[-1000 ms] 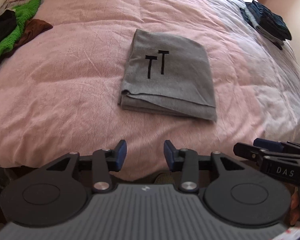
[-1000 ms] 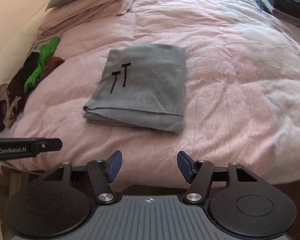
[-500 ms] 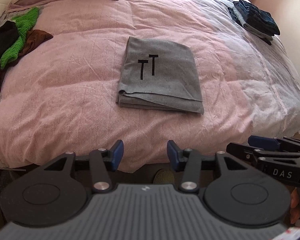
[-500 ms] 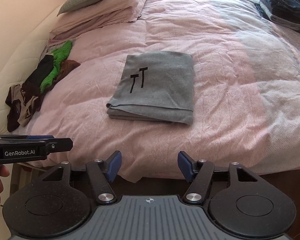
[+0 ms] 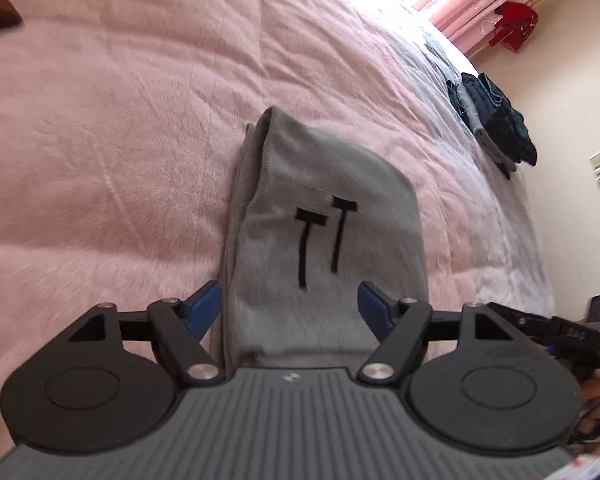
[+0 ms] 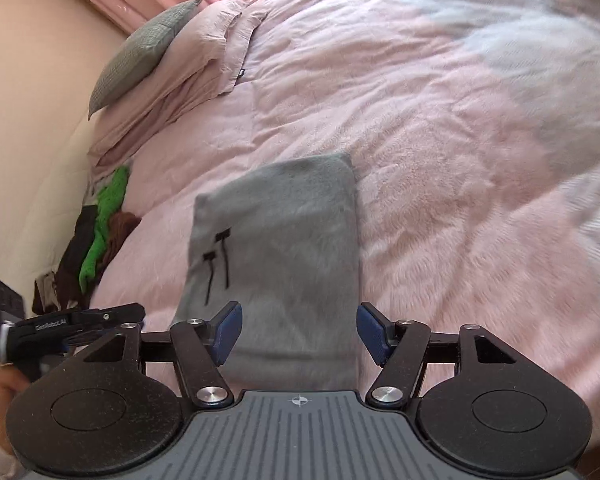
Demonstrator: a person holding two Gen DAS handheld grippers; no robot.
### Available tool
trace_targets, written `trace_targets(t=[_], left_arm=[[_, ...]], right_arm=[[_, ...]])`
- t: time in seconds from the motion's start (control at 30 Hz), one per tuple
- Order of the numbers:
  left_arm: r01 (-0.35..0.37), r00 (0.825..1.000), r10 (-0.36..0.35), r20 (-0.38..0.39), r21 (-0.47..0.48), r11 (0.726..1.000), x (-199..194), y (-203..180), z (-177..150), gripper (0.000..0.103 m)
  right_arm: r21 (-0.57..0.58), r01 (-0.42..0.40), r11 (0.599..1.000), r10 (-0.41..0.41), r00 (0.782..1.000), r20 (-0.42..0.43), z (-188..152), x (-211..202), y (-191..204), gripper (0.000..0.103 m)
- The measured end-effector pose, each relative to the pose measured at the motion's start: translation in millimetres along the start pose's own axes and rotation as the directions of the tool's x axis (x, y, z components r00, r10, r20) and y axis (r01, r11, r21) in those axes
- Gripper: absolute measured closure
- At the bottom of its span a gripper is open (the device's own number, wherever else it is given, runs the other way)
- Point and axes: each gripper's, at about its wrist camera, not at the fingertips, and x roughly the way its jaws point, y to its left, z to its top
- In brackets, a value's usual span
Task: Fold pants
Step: 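Grasp the folded sweatshirt with both grippers and lift it, then carry the folded sweatshirt onto the stack of dark jeans and lower it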
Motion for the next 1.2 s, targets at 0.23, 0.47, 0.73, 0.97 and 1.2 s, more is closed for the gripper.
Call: trace_targets(t=[0.23,0.47,0.73,0.97,1.2], left_arm=[[0.153,0.985,-0.160,-0.064,-0.099,0.983,60,47,27,0.039],[0.281,0.950,-0.293,-0.111,-0.115,0.953,99,53,50,0.058],[0.256,0.965,-0.262,-0.028,-0.134,0.957,72,-8,61,0.085],[0.328,0.944,-0.323,0.060,-0.086,0.941,124,-174,142,0.085],[0.471,0.874,-0.460,0.156,-0.042,0.881,258,-394,286,0.085]], right_arm=[[0.184,-0.167,0.969,0.179,0.982,-0.052,15,69,-62,0.042],[0.279,-0.328,0.903,0.340,0.941,0.006,14,95,-90,0.065],[0.299,-0.364,0.882,0.367,0.929,0.046,46,42,-99,0.084],[0.257,-0.407,0.876,0.389,0.913,0.123,164,-63,-189,0.084],[0.113,-0.327,0.938,0.303,0.934,0.189,378,-195,-317,0.084]])
